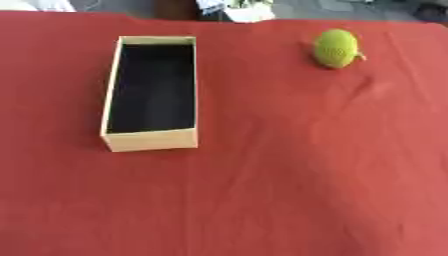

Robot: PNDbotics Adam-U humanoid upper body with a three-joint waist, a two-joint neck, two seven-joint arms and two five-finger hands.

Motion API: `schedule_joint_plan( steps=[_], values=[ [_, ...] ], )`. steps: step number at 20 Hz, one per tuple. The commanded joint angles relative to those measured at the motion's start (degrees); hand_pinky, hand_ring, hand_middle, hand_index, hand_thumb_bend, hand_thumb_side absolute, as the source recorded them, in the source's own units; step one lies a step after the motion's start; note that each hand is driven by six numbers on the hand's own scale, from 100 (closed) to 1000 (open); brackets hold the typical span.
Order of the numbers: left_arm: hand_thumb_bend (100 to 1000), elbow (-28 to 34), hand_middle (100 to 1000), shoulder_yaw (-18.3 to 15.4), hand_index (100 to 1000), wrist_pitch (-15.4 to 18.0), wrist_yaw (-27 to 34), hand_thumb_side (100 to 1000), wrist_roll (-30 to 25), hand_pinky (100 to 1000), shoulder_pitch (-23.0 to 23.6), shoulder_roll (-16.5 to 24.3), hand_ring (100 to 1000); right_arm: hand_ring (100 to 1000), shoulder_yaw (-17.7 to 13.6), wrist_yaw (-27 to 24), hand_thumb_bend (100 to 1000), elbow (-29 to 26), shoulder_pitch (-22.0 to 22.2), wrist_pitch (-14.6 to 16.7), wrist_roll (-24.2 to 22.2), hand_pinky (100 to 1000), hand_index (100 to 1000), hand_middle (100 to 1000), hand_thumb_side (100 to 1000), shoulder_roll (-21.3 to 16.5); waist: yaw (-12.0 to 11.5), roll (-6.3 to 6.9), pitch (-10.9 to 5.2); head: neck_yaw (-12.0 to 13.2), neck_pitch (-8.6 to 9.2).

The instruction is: Pick up objects on the table and place them in the box.

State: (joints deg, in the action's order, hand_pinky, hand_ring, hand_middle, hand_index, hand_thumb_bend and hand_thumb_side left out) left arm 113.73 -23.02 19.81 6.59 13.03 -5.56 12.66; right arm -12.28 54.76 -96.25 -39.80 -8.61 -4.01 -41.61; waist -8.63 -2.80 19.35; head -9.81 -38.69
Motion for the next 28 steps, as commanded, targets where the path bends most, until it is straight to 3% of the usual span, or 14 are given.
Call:
schedule_joint_plan(
  steps=[1,13,28],
  values=[
    [195,0.9,835,-0.3,699,0.0,0.0,706,-0.1,588,-0.5,1.1,780,860,-0.4,-0.2,100,-1.0,-0.8,0.1,0.0,846,882,811,587,-1.4,-0.1,0.14,-0.99,-0.2,-0.05],
    [193,0.9,836,-0.3,699,0.0,-0.1,706,-0.2,588,-0.4,1.0,781,871,0.8,-0.1,100,-0.4,-1.6,1.1,-1.4,853,887,824,586,-2.0,0.0,0.14,-0.95,-0.6,-0.81],
    [191,0.9,837,-0.1,698,-0.2,-0.3,709,-0.6,588,-0.3,0.7,782,896,9.9,-1.2,100,5.3,-8.6,9.6,-9.9,870,918,864,604,-3.6,-0.3,0.04,-0.71,-0.7,-0.97]
  ],
)
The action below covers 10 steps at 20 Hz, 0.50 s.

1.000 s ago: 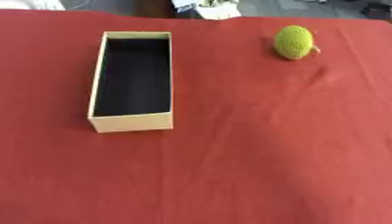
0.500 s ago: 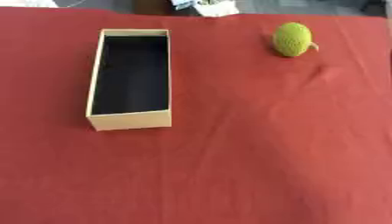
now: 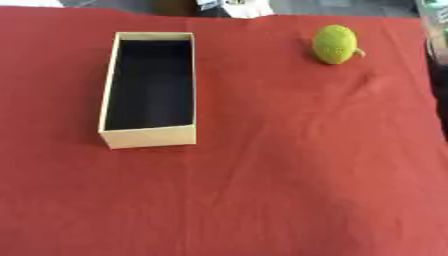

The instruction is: Pick up objects on the table and place them in the box.

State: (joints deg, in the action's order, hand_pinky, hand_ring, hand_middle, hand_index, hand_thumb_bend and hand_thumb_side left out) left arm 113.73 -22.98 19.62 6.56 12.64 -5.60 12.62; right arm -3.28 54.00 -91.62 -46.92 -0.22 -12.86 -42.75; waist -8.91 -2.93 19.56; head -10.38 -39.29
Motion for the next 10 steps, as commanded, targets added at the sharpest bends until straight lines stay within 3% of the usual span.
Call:
schedule_joint_plan(
  steps=[1,4,10],
  values=[
    [191,0.9,837,-0.2,698,0.0,-0.3,709,-0.3,588,-0.2,0.7,782,900,1.6,-0.4,100,1.2,-1.9,1.6,-1.7,872,921,870,603,-2.5,-0.1,0.15,-0.92,-0.2,-0.38],
    [191,0.9,838,-0.1,698,-0.1,-0.3,710,-0.4,588,-0.2,0.7,783,910,3.8,0.0,100,3.0,-3.0,3.4,-5.0,876,930,885,578,-2.7,-0.1,0.12,-0.91,-0.2,-0.32],
    [190,0.9,838,0.0,698,-0.1,-0.3,710,-0.5,588,-0.2,0.7,783,928,7.6,-2.1,100,6.1,-5.3,6.7,-15.8,886,927,894,446,-2.8,-0.2,0.04,-0.95,-0.3,-0.39]
  ],
)
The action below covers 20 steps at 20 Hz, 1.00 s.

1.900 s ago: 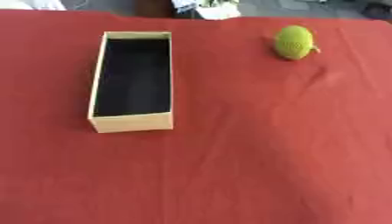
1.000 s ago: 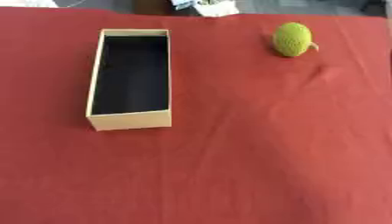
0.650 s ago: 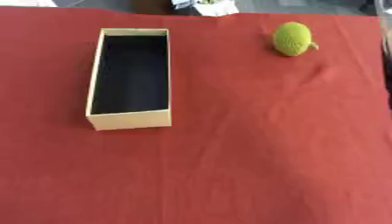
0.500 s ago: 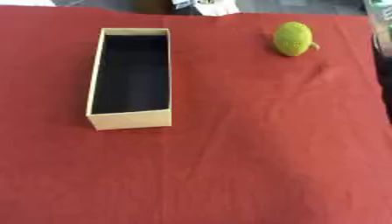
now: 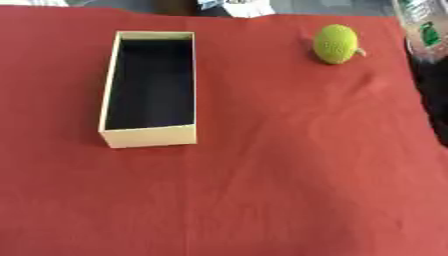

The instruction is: Pick up objects on the table and place them in the box.

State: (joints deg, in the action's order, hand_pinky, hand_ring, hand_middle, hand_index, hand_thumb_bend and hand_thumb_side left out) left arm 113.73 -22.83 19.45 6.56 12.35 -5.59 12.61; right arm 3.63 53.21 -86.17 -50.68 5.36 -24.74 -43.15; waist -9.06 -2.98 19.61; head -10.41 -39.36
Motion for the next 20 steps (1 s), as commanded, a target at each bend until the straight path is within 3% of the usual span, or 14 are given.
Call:
schedule_joint_plan(
  steps=[1,4,8,10,20],
  values=[
    [190,0.9,838,-0.2,698,0.1,-0.3,710,-0.3,588,-0.2,0.7,783,930,1.0,-1.8,100,0.9,-1.8,1.6,-5.6,889,920,891,391,-2.4,0.0,0.07,-1.02,-0.2,-0.28],
    [191,0.9,838,-0.1,698,0.0,-0.3,710,-0.3,588,-0.2,0.8,783,935,1.6,-3.1,138,1.3,-2.2,2.6,-9.6,896,923,892,301,-2.5,0.0,0.02,-1.06,-0.1,-0.16],
    [191,0.9,838,-0.1,698,-0.1,-0.2,711,-0.4,588,-0.2,0.7,784,941,2.2,-4.1,279,1.5,-2.4,3.3,-13.3,909,920,893,102,-2.7,-0.1,-0.05,-1.11,0.0,0.05],
    [191,0.9,838,-0.1,698,0.0,-0.2,710,-0.4,588,-0.2,0.7,784,943,2.3,-4.2,322,1.7,-2.4,3.3,-14.7,912,917,895,100,-2.8,-0.1,-0.07,-1.12,0.1,0.15],
    [192,0.9,839,0.0,698,-0.2,-0.2,712,-0.6,589,-0.4,0.7,784,945,1.1,-4.5,345,2.9,0.3,0.7,-16.2,914,925,905,100,-3.8,-0.1,-0.19,-1.03,0.5,0.33]
  ],
)
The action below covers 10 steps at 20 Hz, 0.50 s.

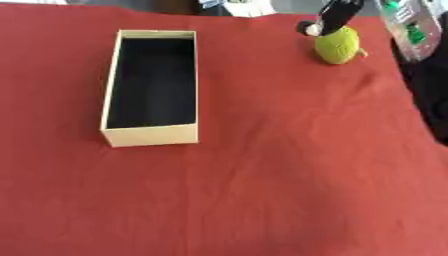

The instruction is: Pick up objects on the table and place them in the box.

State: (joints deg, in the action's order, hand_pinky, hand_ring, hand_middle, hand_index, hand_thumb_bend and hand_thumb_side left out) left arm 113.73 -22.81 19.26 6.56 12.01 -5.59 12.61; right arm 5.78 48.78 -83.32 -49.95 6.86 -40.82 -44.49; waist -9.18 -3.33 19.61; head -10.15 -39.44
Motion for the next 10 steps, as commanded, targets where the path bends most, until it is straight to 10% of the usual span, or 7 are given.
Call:
schedule_joint_plan(
  steps=[1,10],
  values=[
    [191,0.9,839,0.0,698,0.0,-0.2,711,-0.3,589,-0.4,0.7,784,945,-1.1,0.1,347,0.3,-0.2,-1.1,-0.2,915,931,907,100,-2.4,0.0,0.18,-1.01,0.3,0.43],
    [191,0.9,839,0.0,698,0.0,0.0,710,-0.4,589,-0.6,0.7,785,945,-1.0,2.6,357,5.6,0.5,-4.0,0.1,914,937,911,100,-1.3,-0.3,0.24,-0.84,0.4,0.49]
  ],
)
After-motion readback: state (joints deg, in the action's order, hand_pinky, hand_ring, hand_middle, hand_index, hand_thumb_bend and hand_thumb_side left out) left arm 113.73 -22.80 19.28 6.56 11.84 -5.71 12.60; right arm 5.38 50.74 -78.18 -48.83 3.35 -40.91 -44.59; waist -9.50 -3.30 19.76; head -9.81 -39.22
